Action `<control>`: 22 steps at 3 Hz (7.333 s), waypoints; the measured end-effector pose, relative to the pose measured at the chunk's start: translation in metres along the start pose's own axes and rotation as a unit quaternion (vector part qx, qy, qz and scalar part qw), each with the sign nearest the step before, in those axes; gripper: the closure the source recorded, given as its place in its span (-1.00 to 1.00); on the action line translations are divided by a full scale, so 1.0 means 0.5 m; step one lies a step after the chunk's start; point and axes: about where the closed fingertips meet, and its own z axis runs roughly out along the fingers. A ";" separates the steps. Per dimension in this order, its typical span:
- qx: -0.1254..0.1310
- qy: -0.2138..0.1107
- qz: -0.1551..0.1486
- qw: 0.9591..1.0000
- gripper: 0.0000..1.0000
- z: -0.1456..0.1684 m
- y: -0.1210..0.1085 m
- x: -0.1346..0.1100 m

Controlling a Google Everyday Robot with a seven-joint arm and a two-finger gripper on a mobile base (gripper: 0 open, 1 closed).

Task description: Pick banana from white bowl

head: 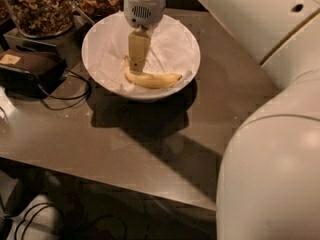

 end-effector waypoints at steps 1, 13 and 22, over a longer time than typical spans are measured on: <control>-0.012 0.000 -0.001 1.000 -0.38 0.021 -0.004 -0.005; -0.098 0.026 0.042 0.994 0.49 0.172 -0.019 0.040; -0.007 -0.043 -0.038 0.998 1.00 -0.012 0.047 0.025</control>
Offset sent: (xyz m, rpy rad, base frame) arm -0.0132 -0.0140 -0.0278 -0.0697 0.1580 0.0272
